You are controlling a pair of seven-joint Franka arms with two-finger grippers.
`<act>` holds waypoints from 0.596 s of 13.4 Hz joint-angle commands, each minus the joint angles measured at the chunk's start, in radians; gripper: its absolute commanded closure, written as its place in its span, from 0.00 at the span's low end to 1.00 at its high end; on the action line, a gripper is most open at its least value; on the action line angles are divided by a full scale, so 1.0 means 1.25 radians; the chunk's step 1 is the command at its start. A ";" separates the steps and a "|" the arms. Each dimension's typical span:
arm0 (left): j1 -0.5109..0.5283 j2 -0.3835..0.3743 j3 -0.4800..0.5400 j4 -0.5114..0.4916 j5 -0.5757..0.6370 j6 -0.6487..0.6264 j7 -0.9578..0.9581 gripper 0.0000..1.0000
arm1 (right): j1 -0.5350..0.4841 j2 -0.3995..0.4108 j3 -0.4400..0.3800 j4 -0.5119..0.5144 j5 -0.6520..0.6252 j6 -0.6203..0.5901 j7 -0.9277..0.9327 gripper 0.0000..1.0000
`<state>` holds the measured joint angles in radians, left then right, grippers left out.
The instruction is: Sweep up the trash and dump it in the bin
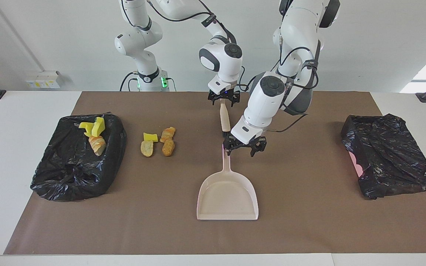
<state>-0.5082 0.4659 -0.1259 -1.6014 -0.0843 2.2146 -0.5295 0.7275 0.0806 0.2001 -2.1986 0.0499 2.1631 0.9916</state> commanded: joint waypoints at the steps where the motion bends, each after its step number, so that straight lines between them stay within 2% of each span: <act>1: -0.013 0.024 0.012 0.011 0.004 0.025 -0.011 0.00 | -0.005 -0.019 0.001 -0.012 0.042 -0.006 -0.021 0.28; 2: -0.012 0.025 0.012 0.013 0.005 0.015 -0.011 0.00 | -0.005 -0.018 0.001 -0.012 0.053 -0.008 -0.040 0.31; 3: -0.012 0.025 0.014 0.016 0.006 0.008 -0.011 0.01 | -0.006 -0.018 0.001 -0.012 0.058 -0.008 -0.046 0.39; 5: -0.012 0.024 0.014 0.017 0.004 -0.009 -0.011 0.71 | -0.009 -0.018 0.001 -0.012 0.059 -0.008 -0.062 0.53; 6: -0.012 0.024 0.014 0.017 0.002 -0.016 -0.011 0.83 | -0.010 -0.018 0.001 -0.016 0.059 -0.009 -0.063 0.54; 7: -0.012 0.022 0.012 0.013 -0.001 -0.023 -0.011 1.00 | -0.010 -0.019 0.001 -0.019 0.064 -0.008 -0.066 0.58; 8: -0.012 0.021 0.012 0.015 -0.003 -0.039 -0.008 1.00 | -0.011 -0.019 0.001 -0.022 0.073 -0.008 -0.077 0.64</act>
<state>-0.5163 0.4921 -0.1181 -1.5994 -0.0839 2.2126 -0.5334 0.7263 0.0760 0.1986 -2.2040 0.0984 2.1617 0.9480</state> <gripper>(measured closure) 0.502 0.546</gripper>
